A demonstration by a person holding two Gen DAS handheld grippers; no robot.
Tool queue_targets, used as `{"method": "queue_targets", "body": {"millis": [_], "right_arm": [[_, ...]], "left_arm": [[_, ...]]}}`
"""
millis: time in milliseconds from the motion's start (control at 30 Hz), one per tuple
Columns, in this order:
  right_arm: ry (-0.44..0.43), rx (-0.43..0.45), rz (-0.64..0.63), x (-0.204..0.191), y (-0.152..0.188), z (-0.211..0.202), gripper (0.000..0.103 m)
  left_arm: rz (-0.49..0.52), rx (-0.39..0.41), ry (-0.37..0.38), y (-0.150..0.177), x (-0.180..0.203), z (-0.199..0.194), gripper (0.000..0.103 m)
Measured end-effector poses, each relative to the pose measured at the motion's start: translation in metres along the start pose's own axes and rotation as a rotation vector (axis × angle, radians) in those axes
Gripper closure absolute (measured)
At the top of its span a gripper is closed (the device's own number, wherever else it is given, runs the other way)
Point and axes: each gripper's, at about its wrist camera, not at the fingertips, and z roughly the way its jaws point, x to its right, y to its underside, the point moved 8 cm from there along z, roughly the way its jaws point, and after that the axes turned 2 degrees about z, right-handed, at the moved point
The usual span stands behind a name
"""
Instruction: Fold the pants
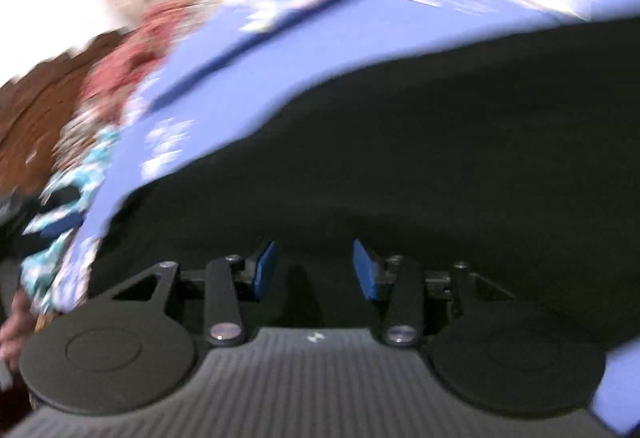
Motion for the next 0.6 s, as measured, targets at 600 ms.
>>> {"method": "queue_targets", "body": {"millis": [600], "right_arm": [[0.301,0.753,0.456,0.259,-0.077,-0.249,0.066]], "left_arm": [[0.188,-0.278,0.082,0.035,0.134,0.067,0.021]]}}
